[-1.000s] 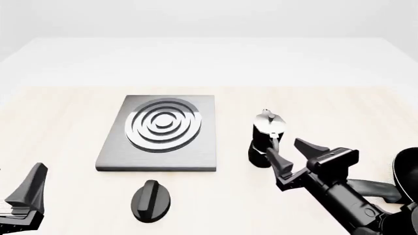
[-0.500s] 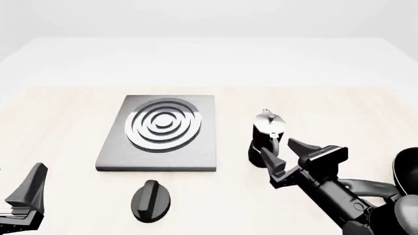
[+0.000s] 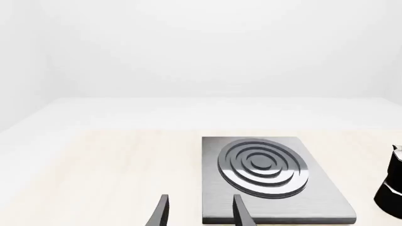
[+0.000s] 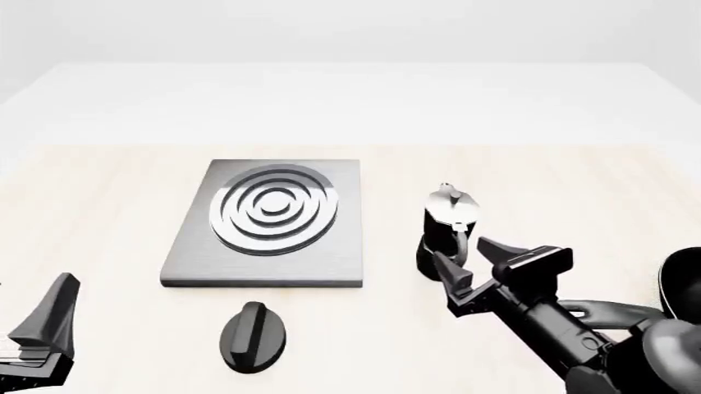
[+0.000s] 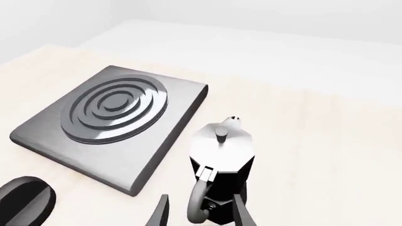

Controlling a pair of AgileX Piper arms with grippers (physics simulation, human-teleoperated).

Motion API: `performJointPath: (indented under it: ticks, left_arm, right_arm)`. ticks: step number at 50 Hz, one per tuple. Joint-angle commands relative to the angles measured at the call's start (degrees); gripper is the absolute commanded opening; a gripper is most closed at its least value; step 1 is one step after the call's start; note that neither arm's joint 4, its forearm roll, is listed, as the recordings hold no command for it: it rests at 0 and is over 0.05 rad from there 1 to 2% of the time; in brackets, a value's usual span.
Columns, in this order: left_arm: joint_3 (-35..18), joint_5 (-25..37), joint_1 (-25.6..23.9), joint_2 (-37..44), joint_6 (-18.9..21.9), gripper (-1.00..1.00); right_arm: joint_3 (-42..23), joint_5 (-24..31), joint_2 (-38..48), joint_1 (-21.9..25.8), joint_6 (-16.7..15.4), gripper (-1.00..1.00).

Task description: Put the moka pot on the stove.

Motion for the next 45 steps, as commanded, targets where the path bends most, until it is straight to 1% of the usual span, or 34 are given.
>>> performJointPath:
  ticks: [1, 7, 8, 20, 22, 26, 30, 39, 43, 45]
  left_arm:
    - [0.0, 0.0, 0.0, 0.0, 0.0, 1.00]
    - [0.0, 0.0, 0.0, 0.0, 0.0, 1.00]
    - [0.0, 0.0, 0.0, 0.0, 0.0, 1.00]
    - [0.0, 0.0, 0.0, 0.0, 0.0, 1.00]
    - [0.0, 0.0, 0.0, 0.0, 0.0, 1.00]
    - [0.0, 0.0, 0.0, 0.0, 0.0, 1.00]
    - [0.0, 0.0, 0.0, 0.0, 0.0, 1.00]
    - [0.0, 0.0, 0.0, 0.0, 0.0, 1.00]
    - [0.0, 0.0, 0.0, 0.0, 0.0, 1.00]
    - [0.0, 0.0, 0.0, 0.0, 0.0, 1.00]
  right_arm:
    - [-0.7, 0.0, 1.9, -0.2, -0.1, 1.00]
    - [-1.0, 0.0, 2.7, -0.1, -0.2, 1.00]
    - [-1.1, 0.0, 2.9, 0.2, 0.1, -1.00]
    - [-0.6, 0.0, 1.5, 0.5, 0.2, -1.00]
    - [0.4, 0.2, -0.7, 1.1, 0.8, -1.00]
    - [1.9, 0.3, -3.9, 0.7, -0.1, -1.00]
    - [2.8, 3.9, -11.0, 0.3, -1.4, -1.00]
    - [2.7, 8.4, -17.5, -0.2, -3.1, -1.00]
    - [2.4, 11.1, -20.7, -0.3, -3.5, -1.00]
    - [2.4, 11.6, -21.3, -0.4, -3.5, -1.00]
